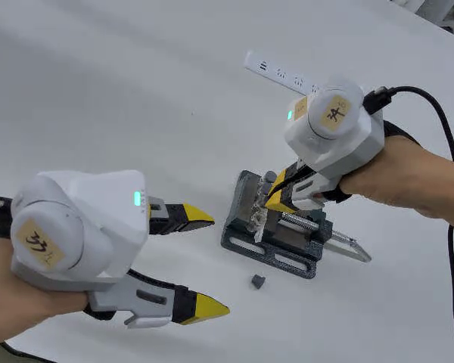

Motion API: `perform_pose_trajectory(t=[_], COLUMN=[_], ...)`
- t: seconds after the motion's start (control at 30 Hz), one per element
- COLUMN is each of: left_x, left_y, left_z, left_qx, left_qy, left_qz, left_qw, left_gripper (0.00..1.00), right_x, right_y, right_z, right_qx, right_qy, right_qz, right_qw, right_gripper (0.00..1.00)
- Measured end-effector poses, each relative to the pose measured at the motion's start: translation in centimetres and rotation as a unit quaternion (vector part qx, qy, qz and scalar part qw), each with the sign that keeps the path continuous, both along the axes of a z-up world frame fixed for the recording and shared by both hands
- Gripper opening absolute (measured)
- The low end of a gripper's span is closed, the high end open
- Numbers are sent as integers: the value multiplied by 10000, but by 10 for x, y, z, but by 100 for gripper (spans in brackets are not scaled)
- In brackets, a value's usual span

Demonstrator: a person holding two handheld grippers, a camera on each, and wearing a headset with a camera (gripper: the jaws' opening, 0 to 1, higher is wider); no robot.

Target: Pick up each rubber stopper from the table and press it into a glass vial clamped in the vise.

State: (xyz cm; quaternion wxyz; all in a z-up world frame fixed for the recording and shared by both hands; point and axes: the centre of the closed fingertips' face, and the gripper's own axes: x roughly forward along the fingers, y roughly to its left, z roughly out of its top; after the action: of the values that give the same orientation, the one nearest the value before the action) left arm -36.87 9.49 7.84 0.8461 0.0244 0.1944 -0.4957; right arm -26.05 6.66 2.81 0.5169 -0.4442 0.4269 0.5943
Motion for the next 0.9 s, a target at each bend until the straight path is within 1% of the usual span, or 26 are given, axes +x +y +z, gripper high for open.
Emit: perform_pose_trajectory(t=[0.1,0.27,0.43,0.63,0.9], left_x=[1,1,1,4,5], left_y=[-1,0,0,0,-1], left_z=[0,0,-1,0,-1], left_qx=[-15,-27,-36,-78,-82], left_qy=[-1,5,16,-2,1], left_qz=[10,20,26,52,42], left_qw=[10000,10000,10000,10000,10000], left_gripper=[56,56,56,56,56], right_x=[0,0,2,1,1], right_y=[0,1,1,2,2], right_z=[0,0,-1,-1,-2], right_qx=[19,-57,-42,-72,-21], right_qy=[12,25,113,110,163], right_qz=[-33,8,-47,9,-73], right_qw=[10000,10000,9999,9999,9998], right_gripper=[2,2,2,2,2])
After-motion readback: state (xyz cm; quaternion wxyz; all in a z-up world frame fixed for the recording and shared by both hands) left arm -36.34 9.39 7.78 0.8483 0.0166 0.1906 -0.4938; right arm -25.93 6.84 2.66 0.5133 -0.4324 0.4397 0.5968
